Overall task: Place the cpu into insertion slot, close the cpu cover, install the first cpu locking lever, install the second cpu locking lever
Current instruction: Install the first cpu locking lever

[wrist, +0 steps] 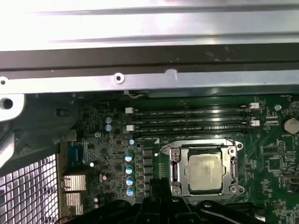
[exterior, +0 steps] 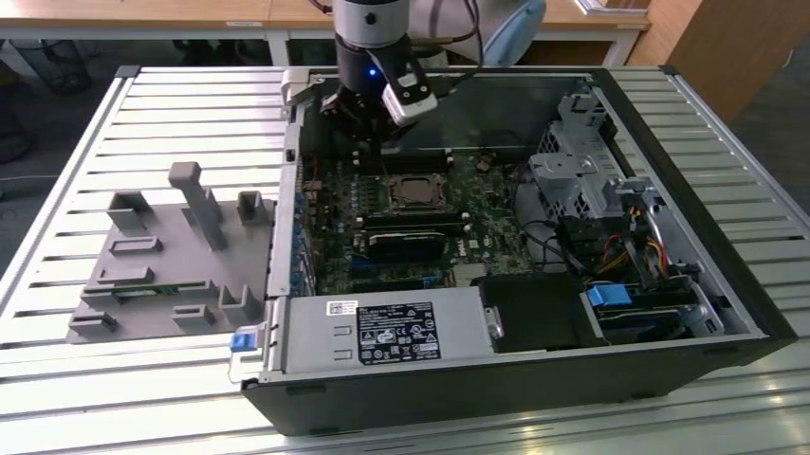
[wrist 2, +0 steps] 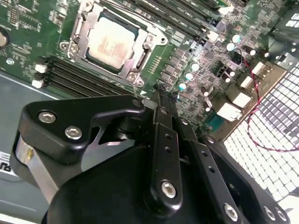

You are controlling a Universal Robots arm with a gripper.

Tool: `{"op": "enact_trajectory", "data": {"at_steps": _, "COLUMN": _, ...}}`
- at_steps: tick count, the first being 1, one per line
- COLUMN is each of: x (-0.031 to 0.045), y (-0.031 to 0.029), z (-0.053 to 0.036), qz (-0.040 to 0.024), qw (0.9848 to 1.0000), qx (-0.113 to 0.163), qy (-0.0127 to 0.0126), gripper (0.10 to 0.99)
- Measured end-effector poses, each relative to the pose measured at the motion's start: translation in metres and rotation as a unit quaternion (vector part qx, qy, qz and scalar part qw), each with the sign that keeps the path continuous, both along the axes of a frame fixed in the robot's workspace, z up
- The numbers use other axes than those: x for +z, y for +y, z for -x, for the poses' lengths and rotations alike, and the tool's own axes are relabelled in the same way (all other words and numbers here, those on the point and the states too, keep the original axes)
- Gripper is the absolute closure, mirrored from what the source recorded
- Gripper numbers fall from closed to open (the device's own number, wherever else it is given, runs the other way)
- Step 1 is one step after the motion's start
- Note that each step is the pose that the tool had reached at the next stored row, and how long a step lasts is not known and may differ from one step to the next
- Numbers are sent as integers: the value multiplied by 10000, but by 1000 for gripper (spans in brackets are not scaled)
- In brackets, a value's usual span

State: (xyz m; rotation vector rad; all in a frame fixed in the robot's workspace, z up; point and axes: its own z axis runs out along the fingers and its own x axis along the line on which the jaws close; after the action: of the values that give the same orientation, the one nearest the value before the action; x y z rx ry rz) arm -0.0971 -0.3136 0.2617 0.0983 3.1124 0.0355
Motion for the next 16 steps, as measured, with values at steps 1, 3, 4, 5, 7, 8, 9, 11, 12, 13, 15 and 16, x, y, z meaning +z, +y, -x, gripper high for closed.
{"op": "enact_trajectory", "data": {"at_steps": 1, "x": -6, "y": 1, "z": 9, "qz": 0, "qw": 10000, "qx": 0, "qy": 0, "gripper": 980}}
{"op": "enact_trajectory", "data": {"at_steps": 3, "x": -15, "y": 4, "z": 36, "qz": 0, "qw": 10000, "qx": 0, "qy": 1, "gripper": 980}}
{"op": "enact_trajectory", "data": {"at_steps": 4, "x": -20, "y": 9, "z": 50, "qz": 0, "qw": 10000, "qx": 0, "qy": 0, "gripper": 980}}
{"op": "enact_trajectory", "data": {"at_steps": 5, "x": -25, "y": 14, "z": 61, "qz": 0, "qw": 10000, "qx": -1, "qy": 0, "gripper": 980}}
{"op": "enact_trajectory", "data": {"at_steps": 7, "x": -33, "y": 27, "z": 75, "qz": 1, "qw": 10000, "qx": 0, "qy": 1, "gripper": 980}}
{"op": "enact_trajectory", "data": {"at_steps": 8, "x": -37, "y": 35, "z": 78, "qz": -2, "qw": 10000, "qx": 0, "qy": 0, "gripper": 980}}
{"op": "enact_trajectory", "data": {"at_steps": 9, "x": -40, "y": 44, "z": 80, "qz": -3, "qw": 10000, "qx": 0, "qy": 0, "gripper": 980}}
{"op": "enact_trajectory", "data": {"at_steps": 11, "x": -45, "y": 70, "z": 82, "qz": -4, "qw": 10000, "qx": 0, "qy": 1, "gripper": 980}}
{"op": "enact_trajectory", "data": {"at_steps": 12, "x": -49, "y": 86, "z": 83, "qz": -4, "qw": 10000, "qx": 0, "qy": 0, "gripper": 980}}
{"op": "enact_trajectory", "data": {"at_steps": 13, "x": -53, "y": 103, "z": 85, "qz": -5, "qw": 10000, "qx": 0, "qy": 0, "gripper": 980}}
{"op": "enact_trajectory", "data": {"at_steps": 15, "x": -59, "y": 137, "z": 90, "qz": -4, "qw": 10000, "qx": 0, "qy": 1, "gripper": 980}}
{"op": "enact_trajectory", "data": {"at_steps": 16, "x": -63, "y": 149, "z": 94, "qz": -4, "qw": 10000, "qx": 0, "qy": 1, "gripper": 980}}
